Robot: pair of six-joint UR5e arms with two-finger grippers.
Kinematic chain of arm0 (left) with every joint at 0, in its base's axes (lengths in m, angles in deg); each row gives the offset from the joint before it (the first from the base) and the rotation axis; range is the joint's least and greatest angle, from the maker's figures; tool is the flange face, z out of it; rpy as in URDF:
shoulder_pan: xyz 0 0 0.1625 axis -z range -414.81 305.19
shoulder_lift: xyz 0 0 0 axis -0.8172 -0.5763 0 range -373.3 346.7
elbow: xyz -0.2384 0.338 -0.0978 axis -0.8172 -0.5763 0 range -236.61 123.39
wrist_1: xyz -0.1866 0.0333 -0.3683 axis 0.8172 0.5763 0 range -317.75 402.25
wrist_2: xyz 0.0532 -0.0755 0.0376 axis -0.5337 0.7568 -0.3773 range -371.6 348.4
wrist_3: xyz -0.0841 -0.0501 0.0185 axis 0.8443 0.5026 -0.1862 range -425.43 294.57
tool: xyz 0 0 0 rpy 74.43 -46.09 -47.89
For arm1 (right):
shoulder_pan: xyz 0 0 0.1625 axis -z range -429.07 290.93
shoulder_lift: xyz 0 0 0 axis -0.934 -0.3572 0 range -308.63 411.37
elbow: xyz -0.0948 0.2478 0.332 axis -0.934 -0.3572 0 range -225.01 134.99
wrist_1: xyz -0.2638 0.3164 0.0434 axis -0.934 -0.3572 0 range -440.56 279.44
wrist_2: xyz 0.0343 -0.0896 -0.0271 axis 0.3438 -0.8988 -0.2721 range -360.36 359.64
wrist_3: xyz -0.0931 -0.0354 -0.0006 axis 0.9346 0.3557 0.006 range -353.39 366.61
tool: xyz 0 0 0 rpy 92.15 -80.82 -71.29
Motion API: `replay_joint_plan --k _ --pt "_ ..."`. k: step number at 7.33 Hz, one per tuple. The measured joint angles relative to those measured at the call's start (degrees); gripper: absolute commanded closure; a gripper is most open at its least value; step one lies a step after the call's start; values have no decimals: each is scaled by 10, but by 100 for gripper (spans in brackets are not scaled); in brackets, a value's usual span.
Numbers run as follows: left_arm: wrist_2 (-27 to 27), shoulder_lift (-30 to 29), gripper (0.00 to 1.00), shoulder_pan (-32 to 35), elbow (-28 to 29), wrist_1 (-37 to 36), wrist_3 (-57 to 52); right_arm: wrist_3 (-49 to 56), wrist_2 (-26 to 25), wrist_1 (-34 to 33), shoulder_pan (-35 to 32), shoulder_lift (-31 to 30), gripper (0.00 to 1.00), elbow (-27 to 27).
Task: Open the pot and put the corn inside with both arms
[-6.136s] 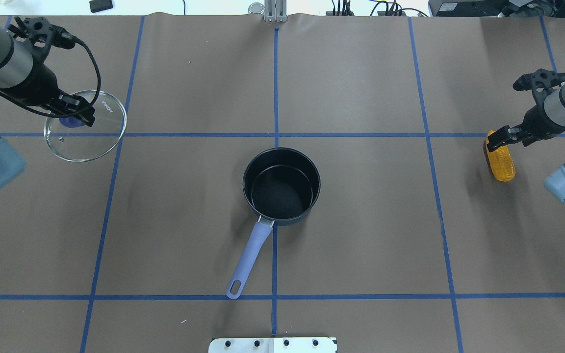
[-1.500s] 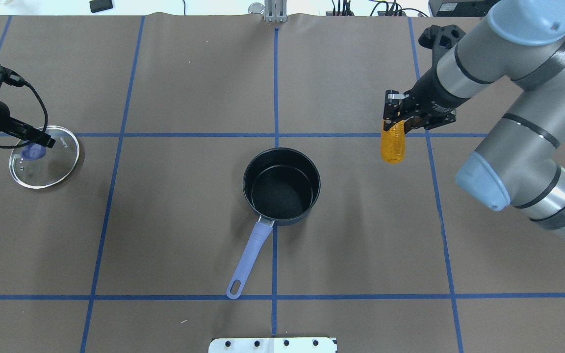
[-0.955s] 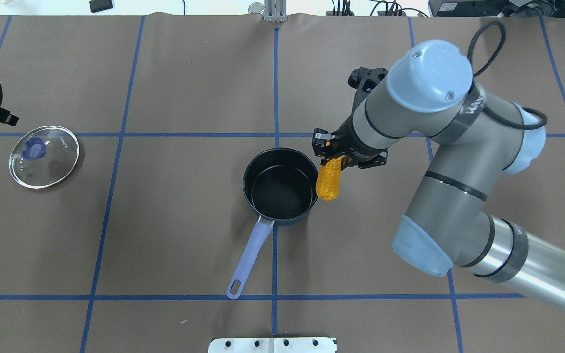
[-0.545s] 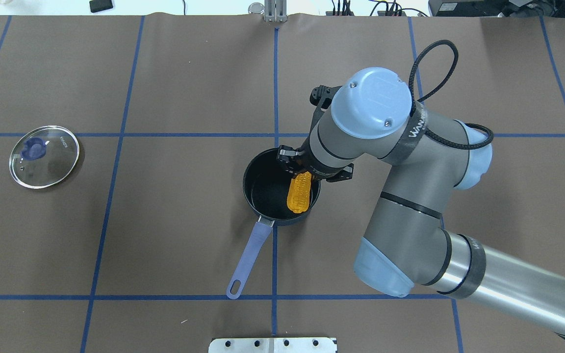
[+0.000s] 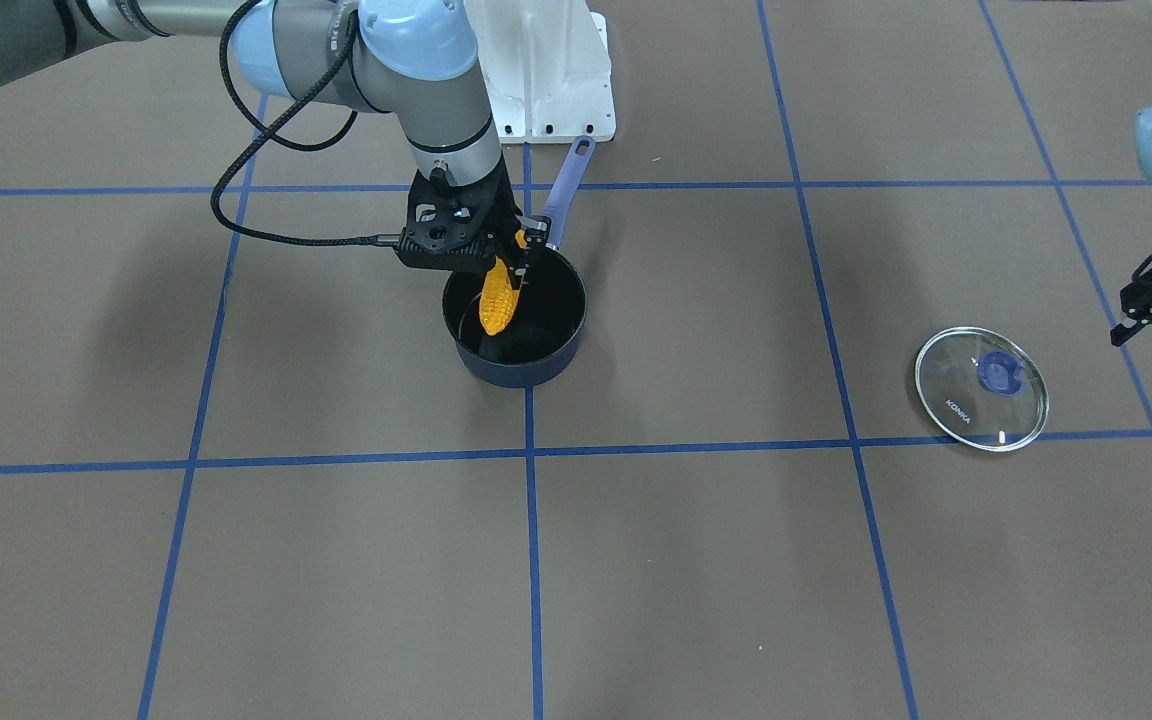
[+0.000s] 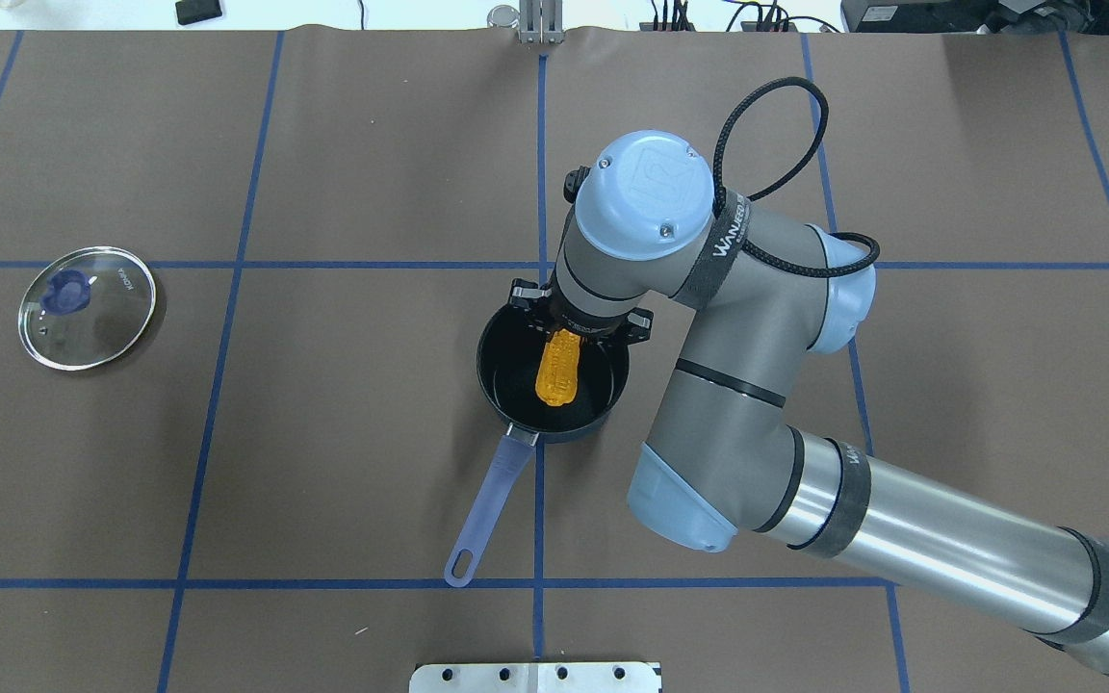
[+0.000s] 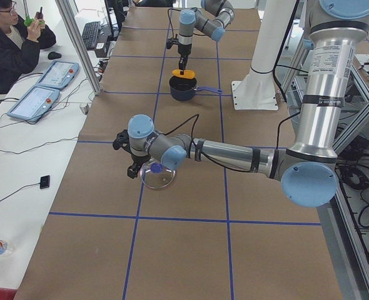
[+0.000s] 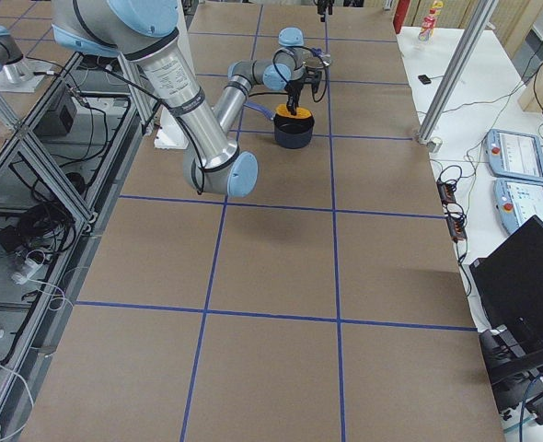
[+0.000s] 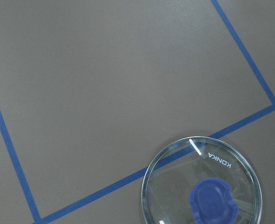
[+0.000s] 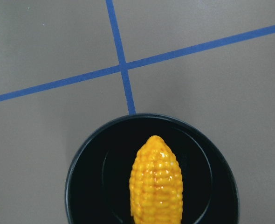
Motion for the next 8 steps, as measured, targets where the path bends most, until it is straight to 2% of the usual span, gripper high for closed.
replay_joint_plan --k 3,4,5,6,8 --pt "0 8 3 3 0 0 -4 3 -13 2 8 1 100 -19" --pt "0 8 3 4 0 0 -5 3 -21 2 15 0 97 -21" --pt "0 8 3 4 1 0 -5 3 -28 3 22 -1 70 -23" --pt "0 8 3 4 2 0 -5 3 -32 7 26 -2 1 -24" --pt "0 9 3 4 2 -1 -5 2 -38 13 29 -2 0 -27"
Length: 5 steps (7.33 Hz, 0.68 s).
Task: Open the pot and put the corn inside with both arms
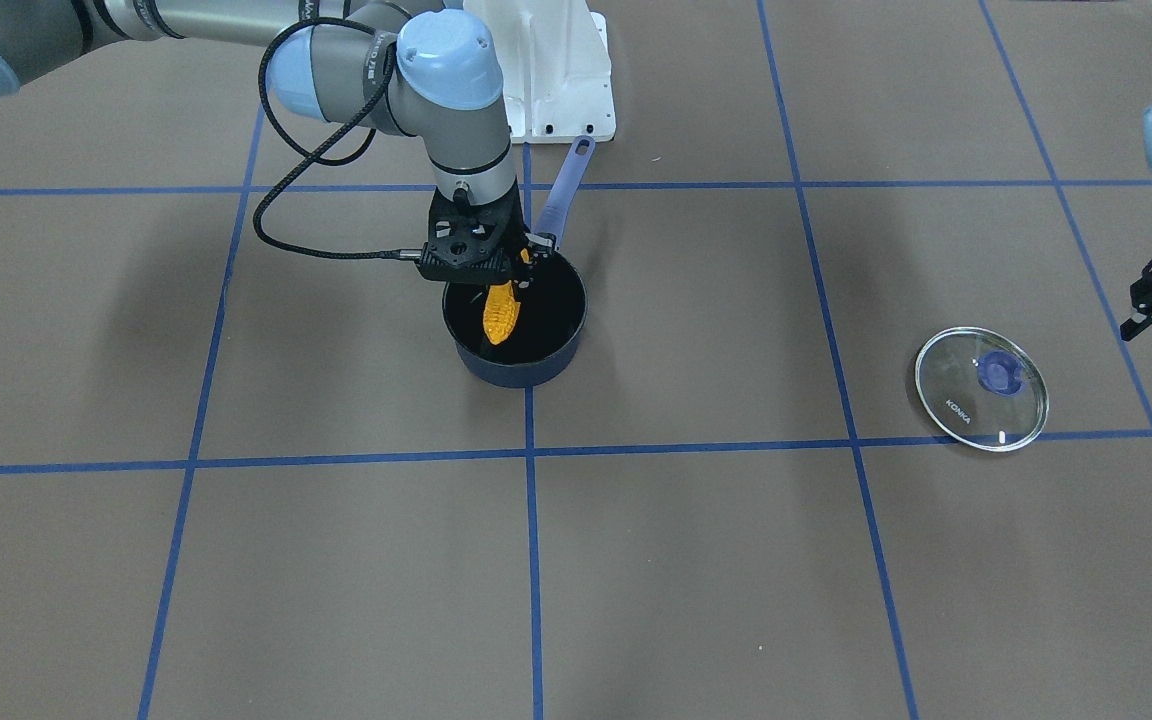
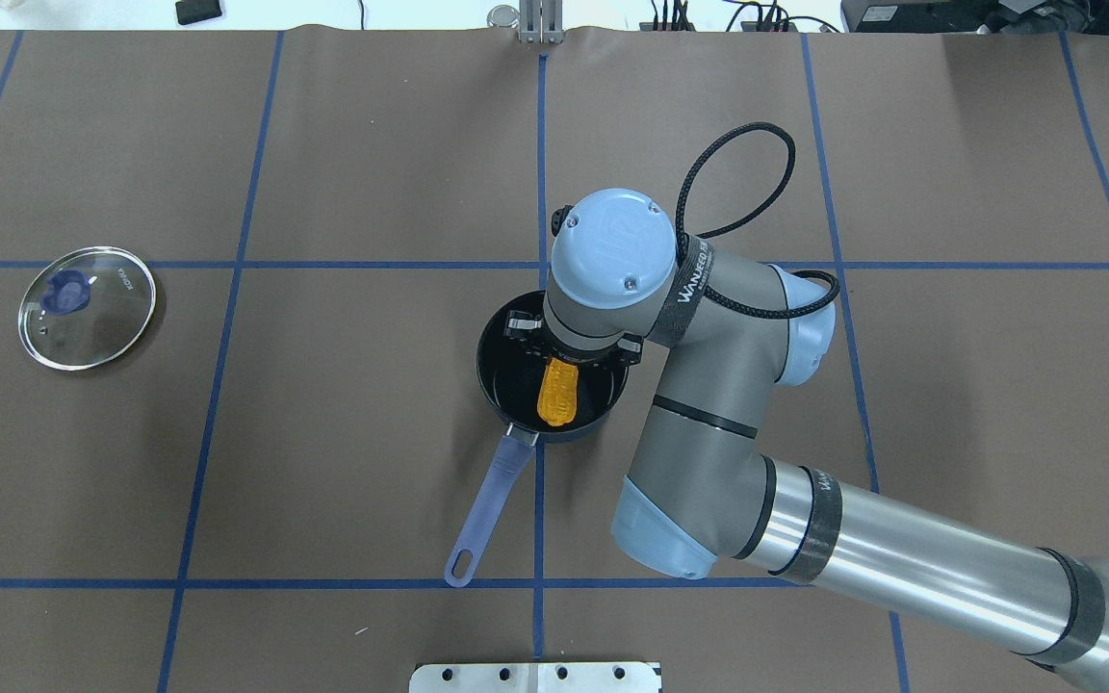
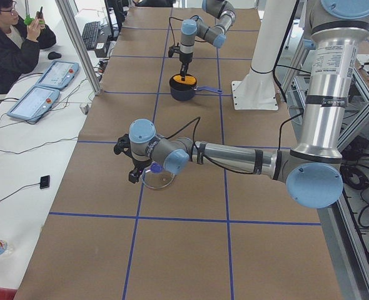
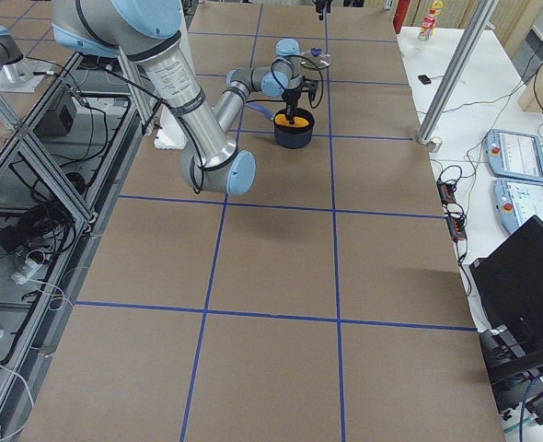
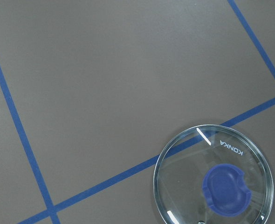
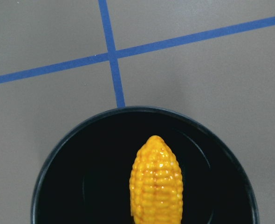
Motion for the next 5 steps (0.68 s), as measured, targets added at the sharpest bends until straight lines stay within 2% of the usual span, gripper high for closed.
replay_joint_plan --k 3,5 --pt "0 -1 3 4 -1 -1 0 42 -14 3 -26 4 0 8" --pt "12 -5 3 17 0 -14 -2 135 41 2 -111 -18 0 20"
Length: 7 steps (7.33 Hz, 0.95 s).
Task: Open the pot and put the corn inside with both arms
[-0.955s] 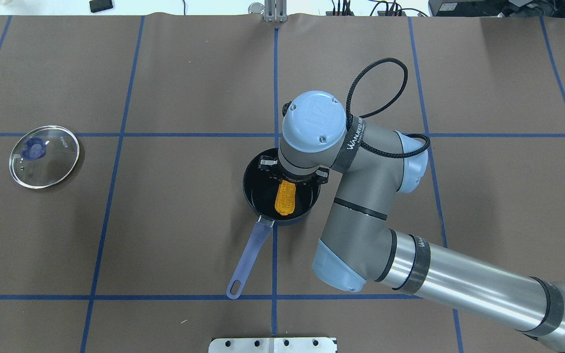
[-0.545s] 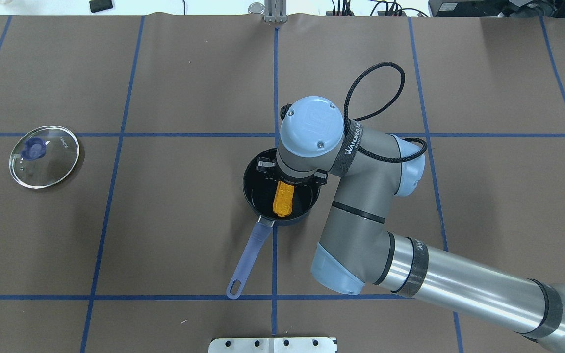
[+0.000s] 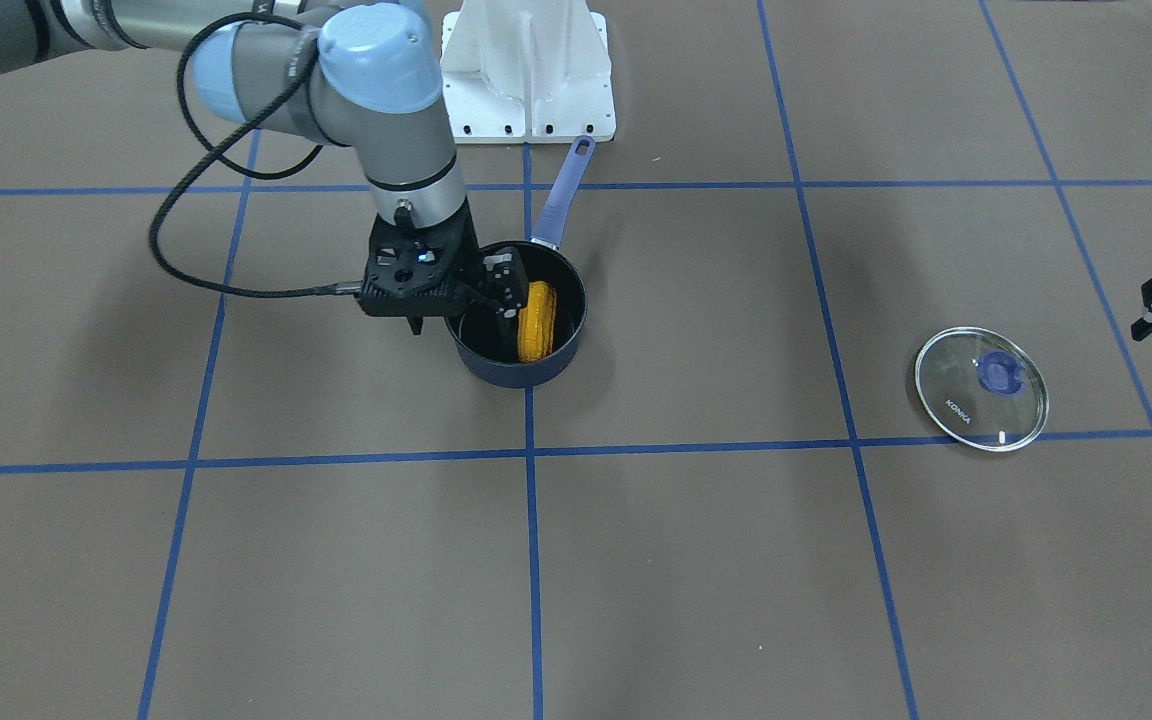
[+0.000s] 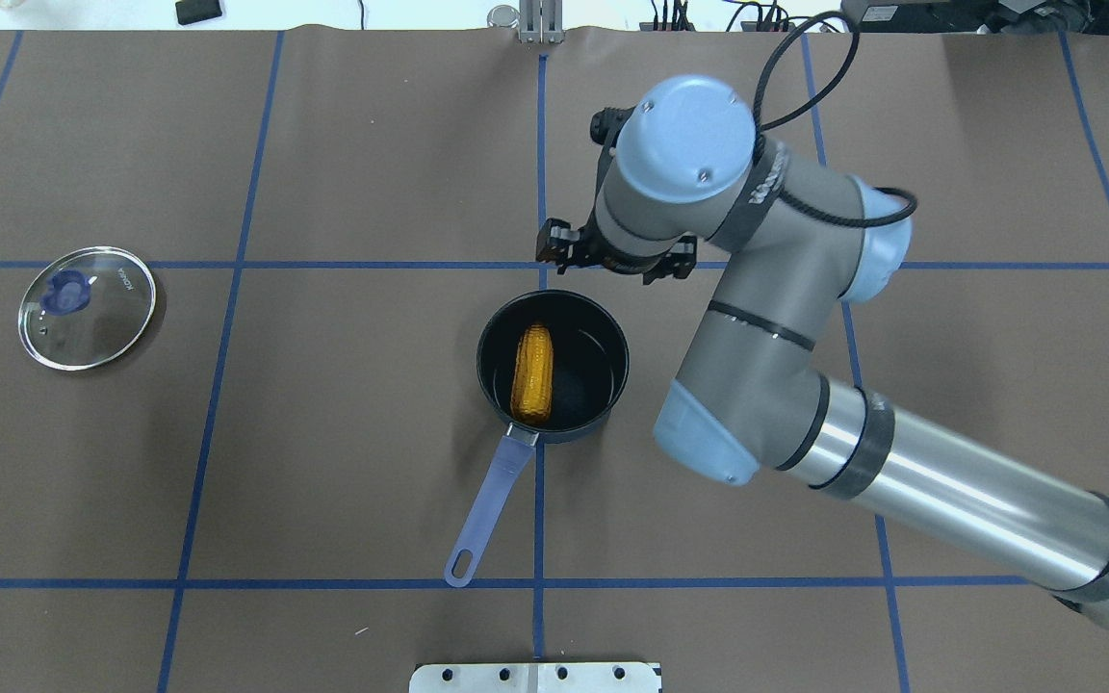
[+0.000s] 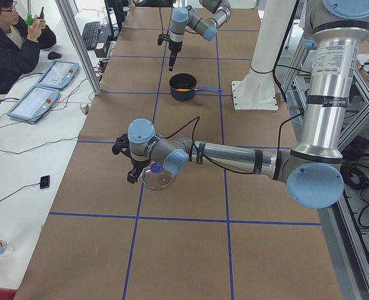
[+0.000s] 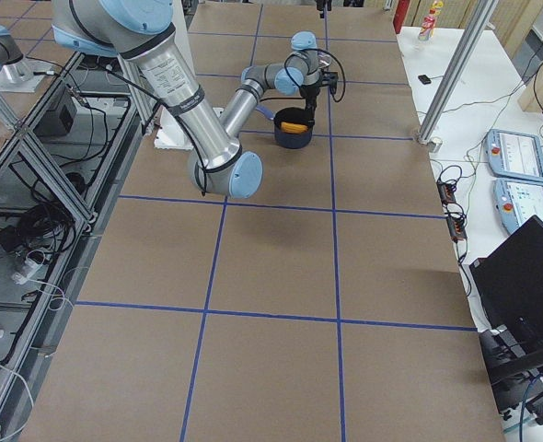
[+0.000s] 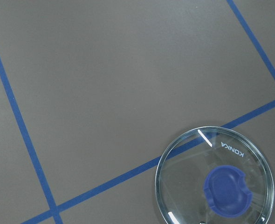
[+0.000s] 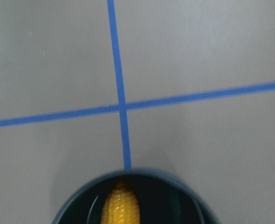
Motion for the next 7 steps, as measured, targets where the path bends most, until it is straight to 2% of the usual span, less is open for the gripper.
replay_joint_plan --k 2,5,7 --pt "26 -11 3 32 4 -45 -37 149 88 1 -113 -65 0 18" --pt "50 -43 3 97 13 -161 -166 390 202 2 -257 -193 0 42" --pt "52 -60 3 129 47 -191 -238 523 244 2 -342 -265 0 43"
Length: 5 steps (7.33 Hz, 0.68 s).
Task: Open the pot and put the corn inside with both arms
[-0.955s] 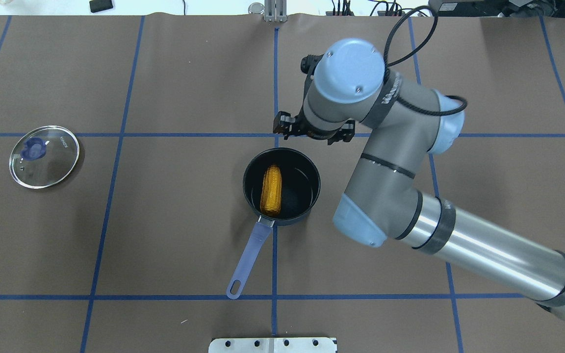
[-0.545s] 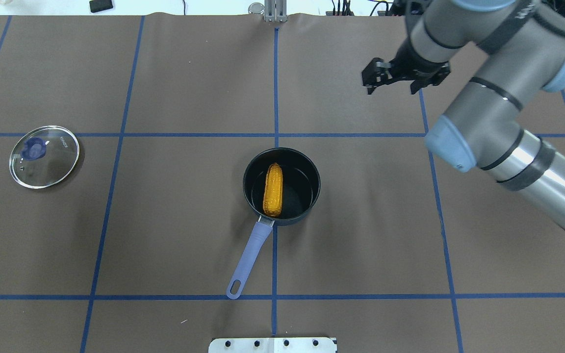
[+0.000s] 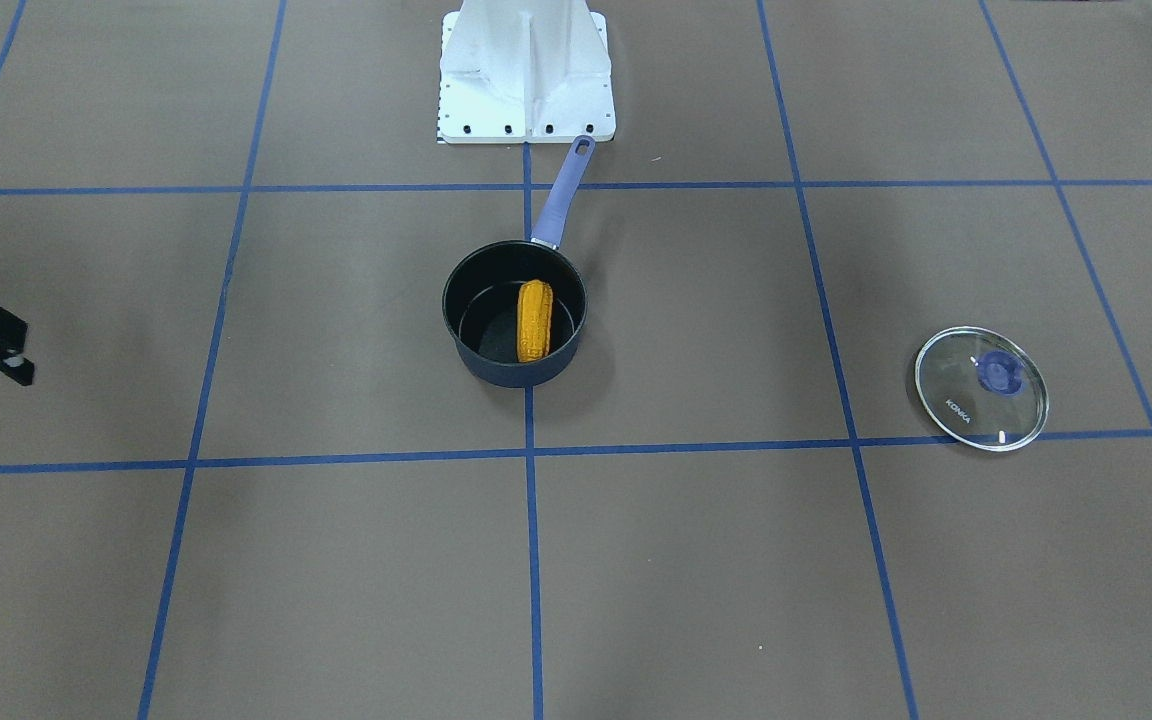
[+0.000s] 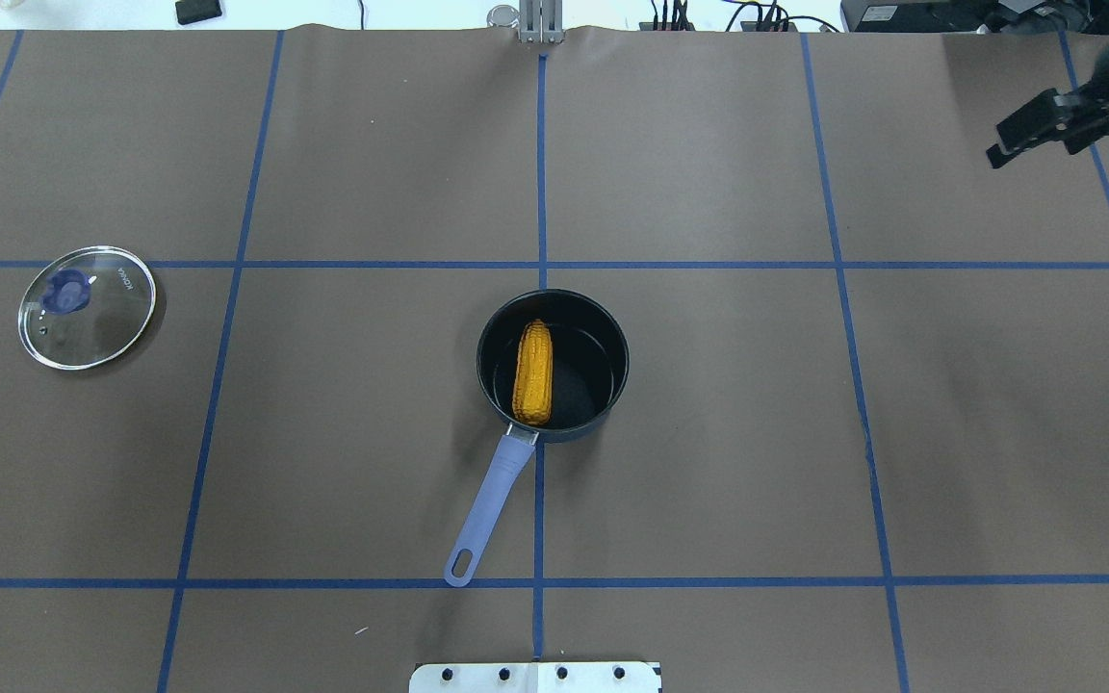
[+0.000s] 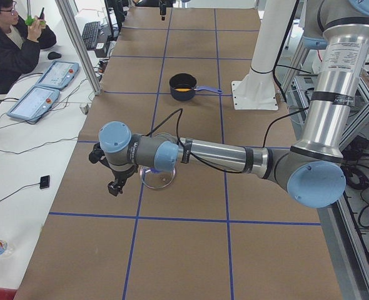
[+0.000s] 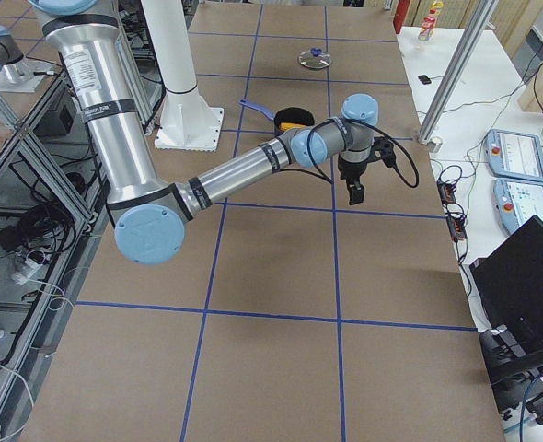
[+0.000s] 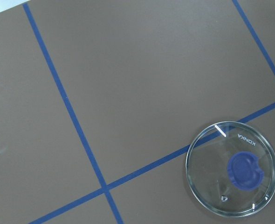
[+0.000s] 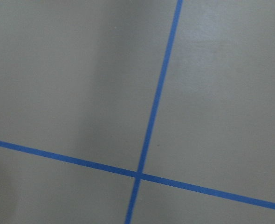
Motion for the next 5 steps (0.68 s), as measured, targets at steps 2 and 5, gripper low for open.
replay_joint_plan --k 2,5 --pt "1 -9 3 23 31 -4 -45 78 6 -1 -56 -43 0 -9" --pt "0 -10 3 45 47 -6 -59 109 5 -1 -94 -75 0 -20"
